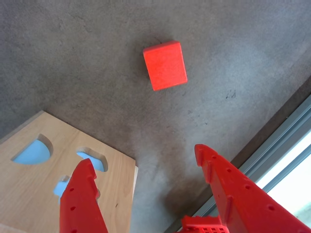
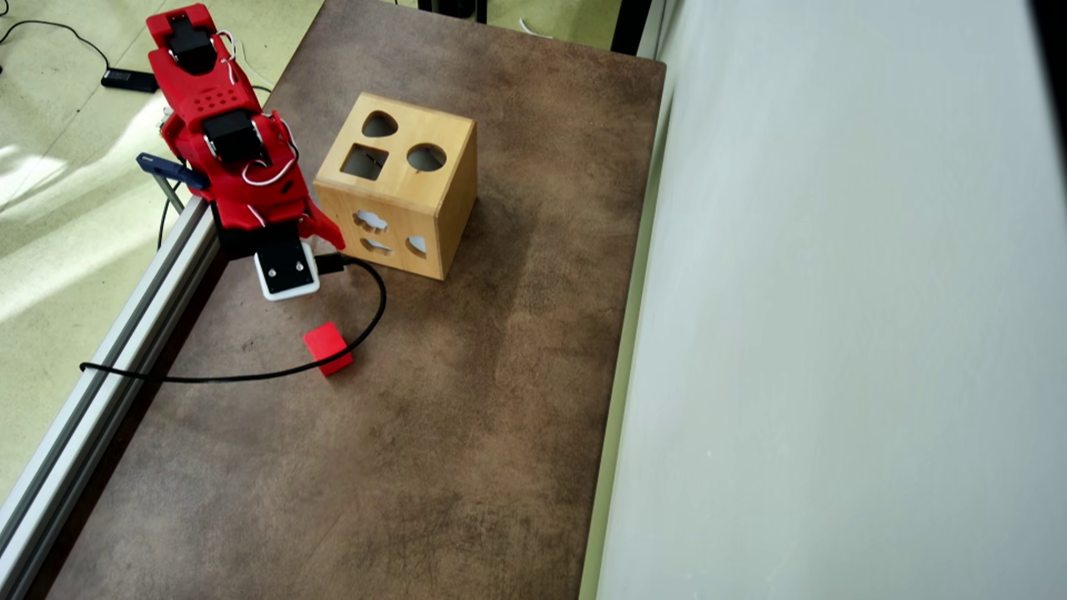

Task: Pick and place the red cube on the square hole

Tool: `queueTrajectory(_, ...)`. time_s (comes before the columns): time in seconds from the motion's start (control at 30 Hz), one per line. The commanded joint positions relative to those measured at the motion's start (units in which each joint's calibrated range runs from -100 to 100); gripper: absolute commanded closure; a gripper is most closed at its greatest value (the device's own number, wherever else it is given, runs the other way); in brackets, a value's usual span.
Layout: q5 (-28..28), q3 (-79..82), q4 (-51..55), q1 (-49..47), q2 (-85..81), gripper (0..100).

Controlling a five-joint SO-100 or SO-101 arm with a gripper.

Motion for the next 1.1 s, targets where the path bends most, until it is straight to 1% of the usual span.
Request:
queueTrajectory(0.0,0.20,-2.25,-0.43,0.12,0.55,68)
queueTrajectory(0.2,0.34,-1.80,-0.67,0.12,0.55,62)
queueTrajectory(0.37,0.39,-1.62,-1.07,0.57,1.06,62)
queueTrajectory(0.53,0.44,-2.43,-1.15,1.68,5.31,62)
queueTrajectory(0.77,0.39,-1.98,-8.55,1.76,8.37,62)
queueTrajectory(1.07,0.44,-2.34,-11.77,2.28,15.24,62)
